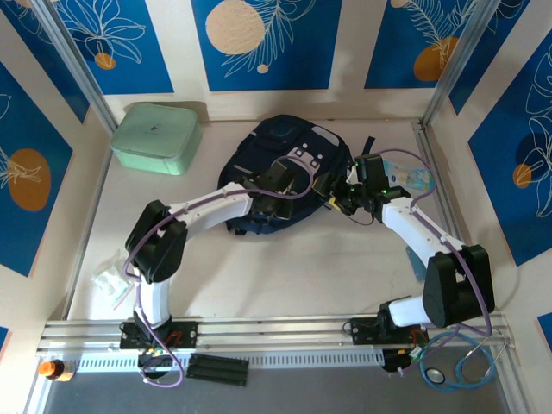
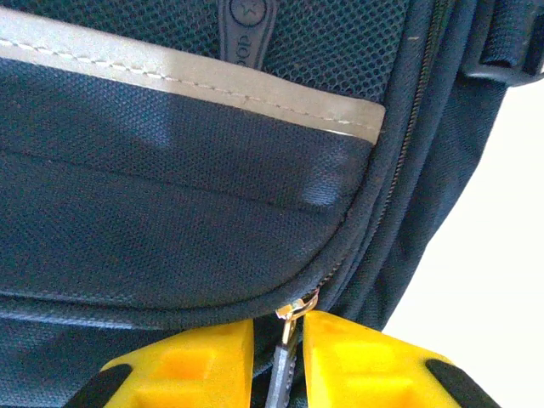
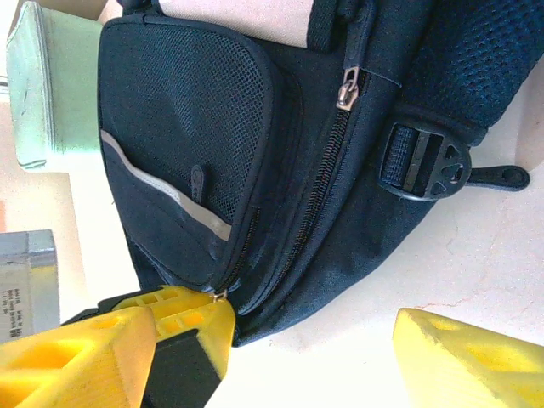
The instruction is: Pack the student bag
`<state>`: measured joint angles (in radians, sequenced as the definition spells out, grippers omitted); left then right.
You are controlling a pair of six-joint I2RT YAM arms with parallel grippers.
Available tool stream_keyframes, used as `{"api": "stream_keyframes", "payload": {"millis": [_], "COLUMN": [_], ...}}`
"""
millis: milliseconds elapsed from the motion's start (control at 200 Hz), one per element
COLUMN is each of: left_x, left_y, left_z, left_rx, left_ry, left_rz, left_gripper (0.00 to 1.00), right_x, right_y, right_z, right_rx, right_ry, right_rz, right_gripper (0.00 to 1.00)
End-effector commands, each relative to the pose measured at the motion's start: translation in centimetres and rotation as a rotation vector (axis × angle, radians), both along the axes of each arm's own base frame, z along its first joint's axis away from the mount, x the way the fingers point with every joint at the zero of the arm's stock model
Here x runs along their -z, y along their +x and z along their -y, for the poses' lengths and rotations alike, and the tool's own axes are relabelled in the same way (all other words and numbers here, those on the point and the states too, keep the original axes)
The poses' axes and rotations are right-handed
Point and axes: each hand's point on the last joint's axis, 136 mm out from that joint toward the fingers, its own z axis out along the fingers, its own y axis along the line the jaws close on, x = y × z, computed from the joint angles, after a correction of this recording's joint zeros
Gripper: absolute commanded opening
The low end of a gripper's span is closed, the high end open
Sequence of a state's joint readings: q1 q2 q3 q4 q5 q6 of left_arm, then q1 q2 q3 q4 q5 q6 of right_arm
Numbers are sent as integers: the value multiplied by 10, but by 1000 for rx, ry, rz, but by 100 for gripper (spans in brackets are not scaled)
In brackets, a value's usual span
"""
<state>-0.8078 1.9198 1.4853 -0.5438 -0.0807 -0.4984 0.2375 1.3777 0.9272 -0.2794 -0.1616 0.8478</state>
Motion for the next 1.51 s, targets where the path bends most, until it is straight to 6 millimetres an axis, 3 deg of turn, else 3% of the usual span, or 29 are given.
{"api": "stream_keyframes", "payload": {"millis": [0, 120, 205, 355, 485, 650, 755, 985, 1075, 1220, 1501], "left_x": [5, 5, -2, -23, -44, -65, -67, -60, -58, -49, -25], "left_y": [-1, -3, -1, -6, -12, -22, -30, -36, -36, -38, -31], "left_z": [-1, 4, 5, 15, 33, 60, 75, 90, 90, 82, 20], "left_rx": [-1, 10, 22, 99, 152, 242, 302, 317, 318, 324, 281], "left_ry": [44, 34, 29, -47, -157, -225, -222, -224, -220, -177, 25], "left_rz": [-5, -13, 3, 37, 61, 98, 107, 103, 98, 90, 103], "left_gripper": [21, 12, 0, 0, 0, 0, 0, 0, 0, 0, 0], "right_x": [-1, 1, 3, 6, 3, -1, -3, 19, 26, 30, 27], "right_y": [-3, -2, -3, -2, 2, 5, 7, 8, 10, 15, 19], "right_z": [-1, -1, -3, 3, 14, -4, -16, -18, -20, -20, -1], "right_rx": [2, 6, 2, 66, 142, 69, 11, 16, 11, 1, 45], "right_ry": [24, 32, 48, 90, 146, 229, 258, 174, 170, 156, 74], "right_rz": [-11, -17, -34, -71, -56, -103, -94, -157, -173, -170, -144], "right_gripper": [74, 74, 73, 63, 61, 57, 50, 43, 37, 19, 6]}}
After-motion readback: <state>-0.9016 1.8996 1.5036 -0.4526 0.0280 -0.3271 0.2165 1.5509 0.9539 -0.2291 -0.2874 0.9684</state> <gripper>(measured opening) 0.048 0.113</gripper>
